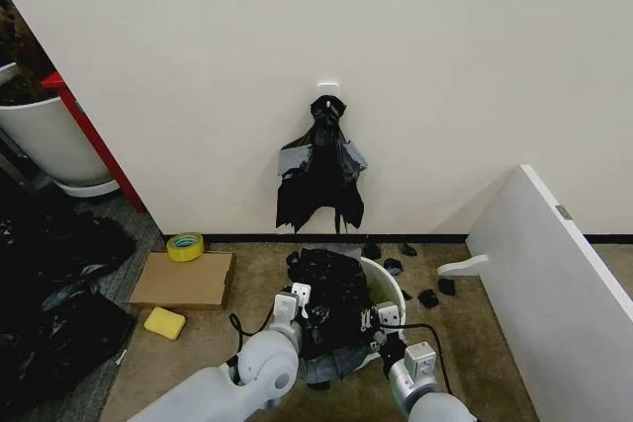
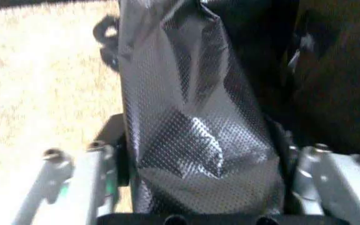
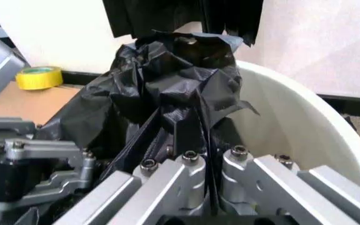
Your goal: Place the garbage bag over the trash bin.
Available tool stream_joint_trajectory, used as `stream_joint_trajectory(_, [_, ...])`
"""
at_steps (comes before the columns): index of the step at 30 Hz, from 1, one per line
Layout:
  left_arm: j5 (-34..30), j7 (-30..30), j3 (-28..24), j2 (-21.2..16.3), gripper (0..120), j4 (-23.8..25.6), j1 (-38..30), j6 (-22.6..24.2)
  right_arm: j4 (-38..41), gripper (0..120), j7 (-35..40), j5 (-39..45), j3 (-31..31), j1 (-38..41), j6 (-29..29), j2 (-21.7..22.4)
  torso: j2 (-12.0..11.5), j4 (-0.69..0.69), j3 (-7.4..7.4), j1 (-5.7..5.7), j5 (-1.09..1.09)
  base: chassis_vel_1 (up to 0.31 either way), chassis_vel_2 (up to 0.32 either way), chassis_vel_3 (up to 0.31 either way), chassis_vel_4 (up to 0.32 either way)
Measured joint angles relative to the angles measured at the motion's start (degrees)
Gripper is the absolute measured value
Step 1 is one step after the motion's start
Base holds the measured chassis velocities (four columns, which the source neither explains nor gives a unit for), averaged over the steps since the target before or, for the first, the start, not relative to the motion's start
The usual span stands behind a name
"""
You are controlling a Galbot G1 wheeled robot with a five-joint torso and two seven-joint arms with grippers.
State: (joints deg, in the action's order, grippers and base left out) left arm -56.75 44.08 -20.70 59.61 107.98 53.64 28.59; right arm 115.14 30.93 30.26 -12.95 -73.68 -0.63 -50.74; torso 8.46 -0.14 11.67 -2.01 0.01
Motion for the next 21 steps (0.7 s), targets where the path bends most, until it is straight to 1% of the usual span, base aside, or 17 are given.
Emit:
stream_joint_trajectory(1, [0.0,0.0,0.0,0.0,54,0.0,0.0,0.0,0.0,0,0.0,0.0,0.0,0.0,0.0,0.0,0.0,0.0,0.0,0.0,0.0,0.0,0.0,0.0,0.0])
stream_joint_trajectory(2, [-0.5,0.7,0.1,0.3,51,0.0,0.0,0.9,0.0,0,0.0,-0.1,0.0,-0.1,0.0,0.0,0.0,0.0,0.0,0.0,0.0,0.0,0.0,0.0,0.0])
stream_joint_trajectory(6, [-1.6,2.0,1.0,1.1,33,0.0,0.2,2.8,0.0,0,-0.1,-0.7,0.0,-0.2,-0.7,0.0,0.0,0.0,0.0,0.0,0.0,0.0,0.0,0.0,0.0])
stream_joint_trajectory(7, [-1.7,2.1,1.3,1.1,29,-0.1,0.3,2.8,-0.1,0,-0.2,-0.9,0.0,-0.2,-1.0,0.0,0.0,0.0,0.0,0.0,0.0,0.0,0.0,0.0,0.0])
stream_joint_trajectory(8, [-1.7,2.1,1.3,1.1,29,-0.1,0.3,2.8,-0.1,0,-0.2,-0.9,0.0,-0.2,-1.0,0.0,0.0,0.0,0.0,0.0,0.0,0.0,0.0,0.0,0.0])
stream_joint_trajectory(11, [-1.7,1.9,2.6,0.9,18,-0.2,0.9,2.5,-0.6,0,-0.9,-1.9,0.0,-0.3,-2.5,0.1,0.0,0.0,0.0,0.0,-0.01,0.0,0.0,0.0,0.0])
stream_joint_trajectory(14, [-1.3,0.5,5.0,-0.2,5,0.4,1.9,1.0,-1.5,0,-1.9,-4.4,0.4,-0.2,-4.5,0.4,0.0,-0.01,0.0,0.0,-0.03,0.0,0.0,0.0,0.0])
stream_joint_trajectory(15, [-0.8,-0.2,5.9,-0.6,3,0.9,2.4,0.3,-2.0,0,-2.4,-5.7,0.6,-0.1,-5.4,0.4,0.0,-0.02,0.0,0.0,-0.02,0.0,0.0,0.0,0.0])
stream_joint_trajectory(17, [0.0,-0.9,6.8,-1.2,2,1.5,3.0,-0.5,-2.6,0,-2.9,-7.1,0.9,0.1,-6.4,0.4,0.0,-0.02,0.0,0.0,-0.03,0.0,0.0,0.0,0.0])
stream_joint_trajectory(21, [5.4,-4.2,9.2,-4.5,1,3.8,6.3,-3.7,-4.6,0,-5.2,-10.1,2.6,1.3,-10.2,0.3,0.0,0.0,0.0,0.0,0.0,0.0,0.0,0.0,0.0])
